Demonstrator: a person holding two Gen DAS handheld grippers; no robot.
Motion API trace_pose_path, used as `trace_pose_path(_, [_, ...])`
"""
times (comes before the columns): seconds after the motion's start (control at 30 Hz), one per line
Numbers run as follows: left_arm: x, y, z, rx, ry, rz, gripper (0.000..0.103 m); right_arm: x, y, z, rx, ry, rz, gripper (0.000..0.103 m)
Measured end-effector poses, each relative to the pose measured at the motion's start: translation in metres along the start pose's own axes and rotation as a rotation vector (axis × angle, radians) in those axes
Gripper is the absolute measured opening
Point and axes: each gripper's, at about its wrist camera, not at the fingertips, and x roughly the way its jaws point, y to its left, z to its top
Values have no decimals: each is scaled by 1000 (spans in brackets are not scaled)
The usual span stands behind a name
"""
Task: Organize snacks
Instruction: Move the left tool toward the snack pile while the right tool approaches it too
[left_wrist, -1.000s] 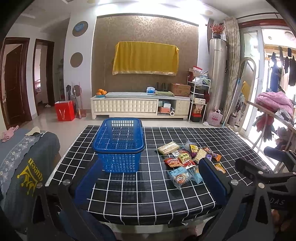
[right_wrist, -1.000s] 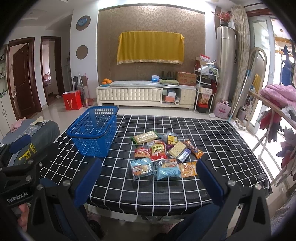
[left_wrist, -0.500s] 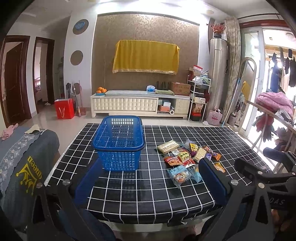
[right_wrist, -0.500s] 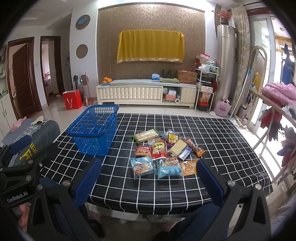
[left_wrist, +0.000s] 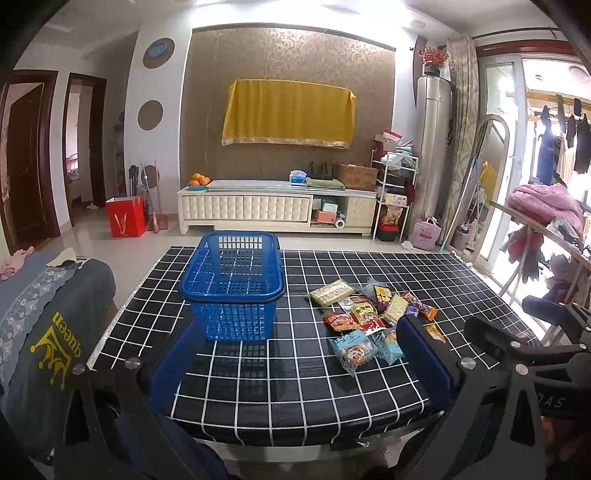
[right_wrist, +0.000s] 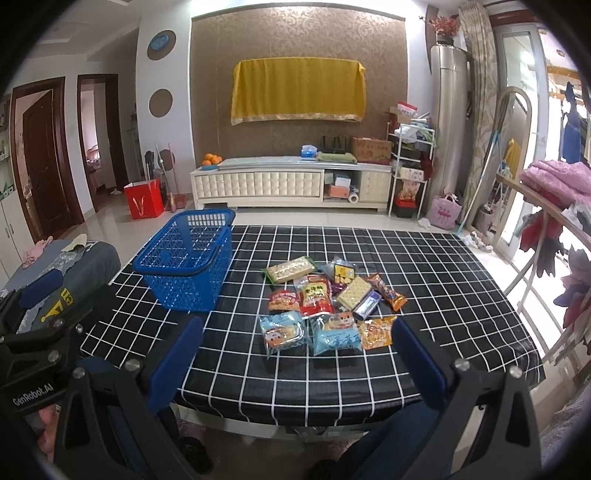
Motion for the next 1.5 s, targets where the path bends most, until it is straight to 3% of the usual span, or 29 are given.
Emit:
trace_pose_path(0.2, [9, -8, 15, 19, -7, -7, 103, 12, -23, 20, 48, 0, -52, 103])
trace_pose_path(0.37, [32, -15, 36, 7, 4, -26, 103, 33, -46, 36, 81, 27, -42, 103])
trace_pose_path(0.5, [64, -18, 50, -37, 65, -54, 103, 55, -57, 45, 65, 39, -103, 103])
trace_pose_path(0.63, [100, -24, 54, -58, 138, -44, 103, 91, -70, 47, 80, 133, -32, 103])
trace_pose_path(1.07, [209, -38, 7, -74, 403, -8, 103, 225, -76, 0, -18, 471, 0, 103])
trace_pose_path(1.5, [279, -33, -49, -91, 610, 5, 103, 305, -63, -34, -137, 646, -26, 98])
